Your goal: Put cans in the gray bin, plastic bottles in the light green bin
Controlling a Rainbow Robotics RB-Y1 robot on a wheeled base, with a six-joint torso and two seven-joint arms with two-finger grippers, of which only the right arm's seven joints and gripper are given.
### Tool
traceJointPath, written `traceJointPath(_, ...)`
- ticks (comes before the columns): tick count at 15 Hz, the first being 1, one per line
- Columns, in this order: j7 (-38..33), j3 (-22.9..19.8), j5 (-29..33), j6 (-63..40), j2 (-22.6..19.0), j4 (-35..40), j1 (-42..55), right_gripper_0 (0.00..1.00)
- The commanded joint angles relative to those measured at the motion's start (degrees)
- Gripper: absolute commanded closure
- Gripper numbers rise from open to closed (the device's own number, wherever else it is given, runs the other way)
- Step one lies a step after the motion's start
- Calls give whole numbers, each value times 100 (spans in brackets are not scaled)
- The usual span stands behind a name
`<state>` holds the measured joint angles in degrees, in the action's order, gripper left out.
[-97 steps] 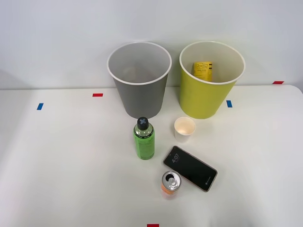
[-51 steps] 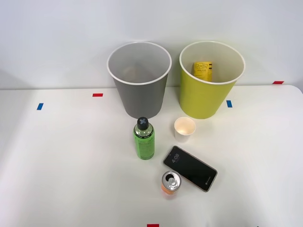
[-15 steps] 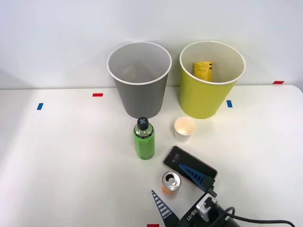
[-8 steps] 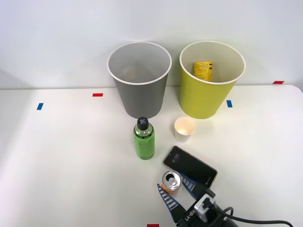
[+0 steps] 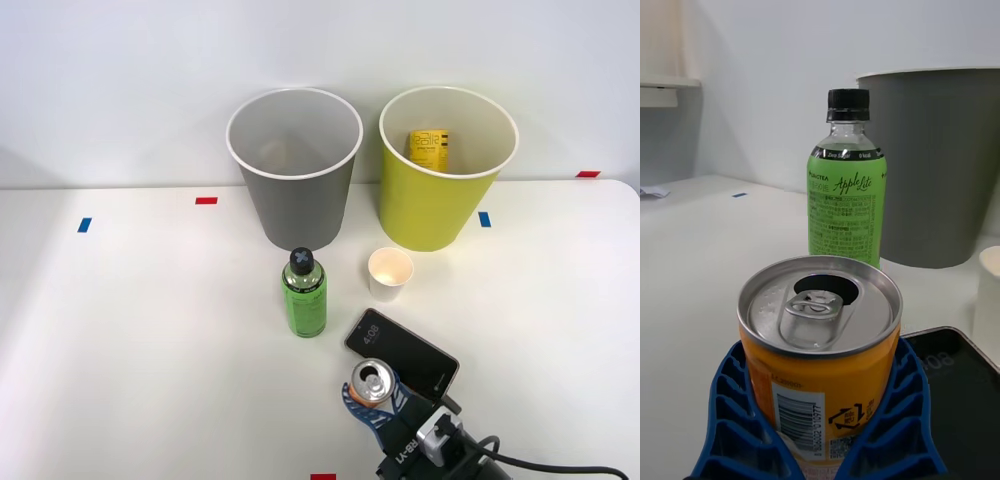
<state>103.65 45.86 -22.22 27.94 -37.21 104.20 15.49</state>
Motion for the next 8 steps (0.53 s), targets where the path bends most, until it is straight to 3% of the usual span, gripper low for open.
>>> traceJointPath(1, -38, -622, 104, -1353, -418, 1516, 657, 100)
traceJointPath(4, -117, -1202, 42, -2451, -664, 2843, 1088, 100)
traceJointPath(8, -574, -1958, -125, -3655, -533, 3933, 1018, 100)
